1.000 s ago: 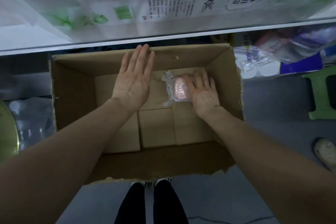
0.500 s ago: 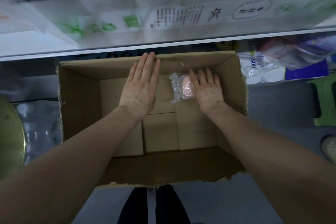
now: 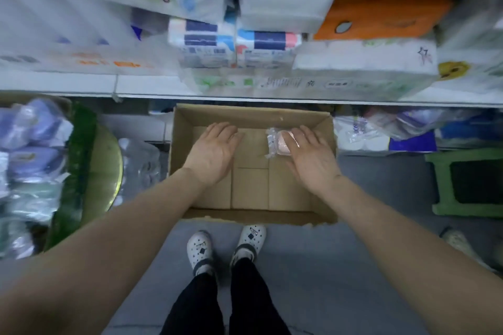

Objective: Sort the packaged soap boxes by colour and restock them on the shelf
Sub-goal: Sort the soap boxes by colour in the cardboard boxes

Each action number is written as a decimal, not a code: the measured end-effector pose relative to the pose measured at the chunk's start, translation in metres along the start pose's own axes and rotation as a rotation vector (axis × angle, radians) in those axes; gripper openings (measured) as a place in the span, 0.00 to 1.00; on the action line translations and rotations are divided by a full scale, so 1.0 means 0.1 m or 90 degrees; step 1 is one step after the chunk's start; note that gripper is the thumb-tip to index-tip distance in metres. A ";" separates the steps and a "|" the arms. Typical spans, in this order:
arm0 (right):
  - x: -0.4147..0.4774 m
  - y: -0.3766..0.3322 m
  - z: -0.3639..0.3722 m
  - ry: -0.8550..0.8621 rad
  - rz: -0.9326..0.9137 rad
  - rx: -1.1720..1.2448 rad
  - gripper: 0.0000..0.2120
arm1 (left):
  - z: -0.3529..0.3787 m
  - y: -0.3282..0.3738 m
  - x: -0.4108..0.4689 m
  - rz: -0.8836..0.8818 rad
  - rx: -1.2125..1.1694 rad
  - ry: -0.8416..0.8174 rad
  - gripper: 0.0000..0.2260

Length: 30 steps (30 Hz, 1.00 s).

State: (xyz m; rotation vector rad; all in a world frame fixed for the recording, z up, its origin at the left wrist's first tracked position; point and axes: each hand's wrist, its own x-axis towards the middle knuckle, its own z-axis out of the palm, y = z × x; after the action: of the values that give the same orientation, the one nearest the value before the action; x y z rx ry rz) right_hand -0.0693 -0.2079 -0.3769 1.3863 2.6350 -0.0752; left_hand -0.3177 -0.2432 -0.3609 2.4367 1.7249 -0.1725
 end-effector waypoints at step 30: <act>0.69 -5.72 -2.48 0.166 -0.422 -0.061 0.30 | -1.27 -3.16 -5.57 -0.413 -0.004 0.164 0.22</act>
State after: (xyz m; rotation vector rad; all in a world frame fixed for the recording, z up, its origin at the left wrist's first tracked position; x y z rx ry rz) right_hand -0.6080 -0.4466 -0.1620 0.4717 3.1474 0.1606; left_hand -0.8001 -0.6316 -0.1537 1.8660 2.5687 0.0833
